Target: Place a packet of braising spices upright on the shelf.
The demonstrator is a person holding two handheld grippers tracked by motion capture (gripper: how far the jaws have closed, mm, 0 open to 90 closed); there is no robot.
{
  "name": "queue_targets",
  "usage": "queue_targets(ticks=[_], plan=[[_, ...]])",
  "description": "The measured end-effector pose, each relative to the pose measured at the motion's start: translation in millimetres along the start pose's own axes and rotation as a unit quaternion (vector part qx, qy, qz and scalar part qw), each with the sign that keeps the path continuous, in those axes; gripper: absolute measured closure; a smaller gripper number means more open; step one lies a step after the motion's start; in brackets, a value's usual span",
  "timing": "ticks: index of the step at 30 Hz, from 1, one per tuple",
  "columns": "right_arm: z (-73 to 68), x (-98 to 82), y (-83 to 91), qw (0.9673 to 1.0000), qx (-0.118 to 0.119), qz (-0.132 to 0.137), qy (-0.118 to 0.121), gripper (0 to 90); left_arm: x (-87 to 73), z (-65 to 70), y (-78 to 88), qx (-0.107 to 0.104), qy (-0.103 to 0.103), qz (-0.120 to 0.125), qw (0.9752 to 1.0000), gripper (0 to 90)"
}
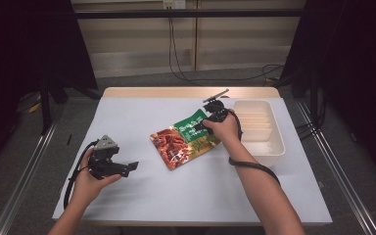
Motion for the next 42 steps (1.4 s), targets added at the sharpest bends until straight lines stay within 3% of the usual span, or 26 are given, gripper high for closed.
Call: queue_targets(ticks=[11, 21, 23, 26, 38, 42], plan=[[-1.5, 2.2, -0.1, 0.9998, 0.013, 0.005, 0.013, 36.1, -0.7, 0.3, -1.6, -0.002, -0.002, -0.006, 1.0, 5.0], [-6.5, 2.0, -7.6, 0.9995, 0.017, -0.025, 0.009, 44.4, -0.7, -0.5, -2.5, -0.002, 0.001, -0.003, 1.0, 5.0], [-7.2, 1.6, -11.4, 0.9993, 0.012, -0.029, 0.018, 46.0, -0.7, -0.3, -2.5, -0.002, 0.0, -0.003, 1.0, 5.0], [-9.8, 1.5, -13.6, 0.999, 0.017, -0.037, 0.018, 52.7, -0.5, -0.7, -2.3, -0.002, 0.001, -0.002, 1.0, 5.2], [-7.3, 1.9, -11.1, 0.9965, 0.001, -0.075, 0.037, 88.1, -0.7, -1.5, -1.4, 0.001, 0.0, -0.004, 1.0, 5.4], [-5.5, 1.8, -6.8, 0.9956, 0.002, -0.09, 0.025, 90.0, -0.1, -1.7, -1.1, 0.003, 0.006, 0.004, 1.0, 5.6]])
Point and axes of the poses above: each handheld gripper's, and its own axes: y roughly backward along the jaws, x roughly out of its top, z roughly to its right, the point moved 5 cm from there along -y, roughly forward along the jaws, and after that the axes turned 10 degrees about -x, right-handed, at the moved point
